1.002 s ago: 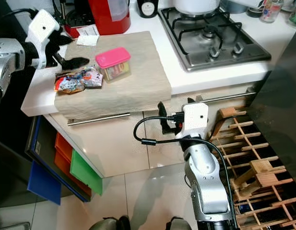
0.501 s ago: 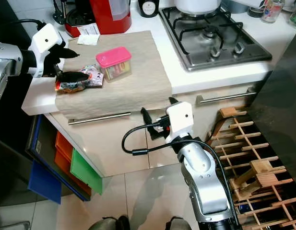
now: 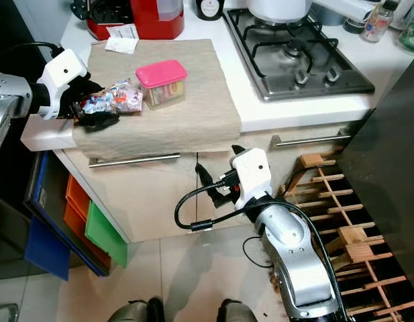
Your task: Restocking fridge
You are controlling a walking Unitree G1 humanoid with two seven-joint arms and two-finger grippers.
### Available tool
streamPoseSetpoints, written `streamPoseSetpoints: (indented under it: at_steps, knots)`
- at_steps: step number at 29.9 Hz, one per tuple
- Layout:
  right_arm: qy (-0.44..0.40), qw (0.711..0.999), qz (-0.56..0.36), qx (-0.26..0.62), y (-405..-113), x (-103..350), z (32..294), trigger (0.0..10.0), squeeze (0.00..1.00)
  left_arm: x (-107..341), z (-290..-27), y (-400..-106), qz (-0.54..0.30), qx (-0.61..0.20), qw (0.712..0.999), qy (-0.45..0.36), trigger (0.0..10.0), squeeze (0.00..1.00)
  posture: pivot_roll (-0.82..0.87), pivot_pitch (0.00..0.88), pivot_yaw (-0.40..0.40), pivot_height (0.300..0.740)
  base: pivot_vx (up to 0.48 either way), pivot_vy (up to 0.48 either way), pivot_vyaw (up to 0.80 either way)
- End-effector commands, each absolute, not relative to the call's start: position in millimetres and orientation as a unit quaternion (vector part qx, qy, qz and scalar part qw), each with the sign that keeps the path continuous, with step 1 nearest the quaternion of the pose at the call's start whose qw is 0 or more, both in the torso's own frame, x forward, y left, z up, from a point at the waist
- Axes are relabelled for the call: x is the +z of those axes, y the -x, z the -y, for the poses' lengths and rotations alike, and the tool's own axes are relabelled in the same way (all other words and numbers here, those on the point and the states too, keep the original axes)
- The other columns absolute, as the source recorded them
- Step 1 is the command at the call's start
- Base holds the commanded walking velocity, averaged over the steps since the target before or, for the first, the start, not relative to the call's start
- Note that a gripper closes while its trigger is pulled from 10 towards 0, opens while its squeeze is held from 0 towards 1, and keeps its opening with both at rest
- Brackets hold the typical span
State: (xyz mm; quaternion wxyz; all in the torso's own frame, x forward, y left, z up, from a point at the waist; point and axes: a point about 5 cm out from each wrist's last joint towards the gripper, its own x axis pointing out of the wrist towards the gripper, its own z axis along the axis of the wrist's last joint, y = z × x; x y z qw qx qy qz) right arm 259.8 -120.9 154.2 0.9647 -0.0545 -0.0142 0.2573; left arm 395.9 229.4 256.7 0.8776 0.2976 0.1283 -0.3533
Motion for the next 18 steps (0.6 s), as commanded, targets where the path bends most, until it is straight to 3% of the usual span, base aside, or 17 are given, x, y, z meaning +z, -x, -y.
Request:
streamPoseSetpoints:
  at_steps: [1, 4, 9, 10, 18]
  knots:
    - [0.052, 0.962, 0.015, 0.267, -256, 157, 118, 10.0, 0.27, 265, -230, -400, -0.123, -0.32, 0.886, -0.311, 10.0, 0.0, -0.17, 0.143, 0.013, 0.74, 0.0, 0.0, 0.0]
    - [0.049, 0.963, 0.01, 0.265, -254, 155, 118, 10.0, 0.27, 270, -230, -403, -0.104, -0.283, 0.904, -0.303, 10.0, 0.0, -0.18, 0.144, 0.018, 0.74, 0.0, 0.0, 0.0]
    - [0.046, 0.964, 0.003, 0.262, -252, 152, 118, 10.0, 0.27, 269, -224, -406, -0.092, -0.278, 0.911, -0.292, 10.0, 0.0, -0.17, 0.143, 0.022, 0.74, 0.0, 0.0, 0.0]
    - [0.044, 0.964, 0.001, 0.261, -252, 151, 117, 10.0, 0.27, 267, -220, -406, -0.092, -0.282, 0.911, -0.287, 0.0, 0.0, -0.17, 0.142, 0.022, 0.74, 0.0, 0.0, 0.0]
    - [0.036, 0.965, -0.002, 0.258, -255, 150, 115, 10.0, 0.27, 239, -206, -407, -0.136, -0.29, 0.903, -0.286, 0.0, 0.0, -0.16, 0.136, 0.024, 0.74, 0.0, 0.0, 0.0]
